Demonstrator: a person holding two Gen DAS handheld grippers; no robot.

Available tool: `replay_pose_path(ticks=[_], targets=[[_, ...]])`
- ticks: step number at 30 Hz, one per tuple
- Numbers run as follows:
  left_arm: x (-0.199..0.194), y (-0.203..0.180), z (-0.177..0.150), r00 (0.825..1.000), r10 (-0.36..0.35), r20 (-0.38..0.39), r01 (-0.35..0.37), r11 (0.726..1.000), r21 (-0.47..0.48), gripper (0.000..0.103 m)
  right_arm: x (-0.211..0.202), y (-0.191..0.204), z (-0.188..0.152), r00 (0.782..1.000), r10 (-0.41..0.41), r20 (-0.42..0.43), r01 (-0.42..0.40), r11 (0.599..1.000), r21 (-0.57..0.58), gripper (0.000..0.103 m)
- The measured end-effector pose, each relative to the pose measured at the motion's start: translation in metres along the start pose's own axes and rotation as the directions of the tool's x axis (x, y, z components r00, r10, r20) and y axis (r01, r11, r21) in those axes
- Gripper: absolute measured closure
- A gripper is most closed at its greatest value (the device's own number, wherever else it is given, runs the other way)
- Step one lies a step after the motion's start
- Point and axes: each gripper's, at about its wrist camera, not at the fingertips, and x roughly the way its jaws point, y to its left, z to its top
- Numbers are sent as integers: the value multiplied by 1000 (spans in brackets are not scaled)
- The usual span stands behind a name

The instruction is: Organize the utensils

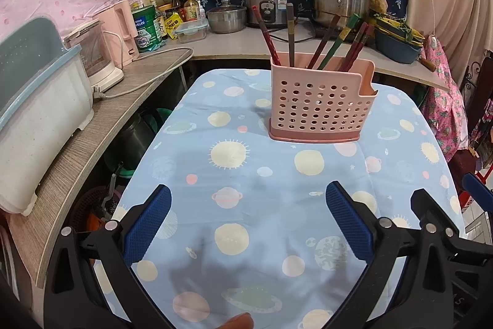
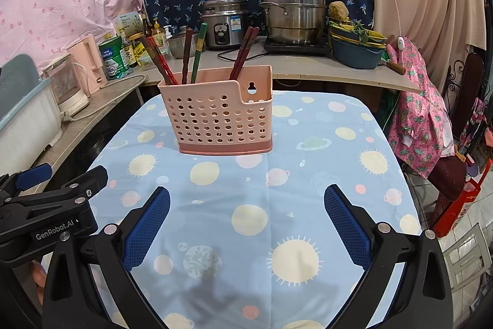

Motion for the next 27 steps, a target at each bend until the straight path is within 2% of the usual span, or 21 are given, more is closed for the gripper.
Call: replay_pose_path(ticks=[27], targets=[[4,-1,-1,1000,24,-1,-24,1000,5,7,3,-8,-2,1000,-9,-7,9,1000,2,7]])
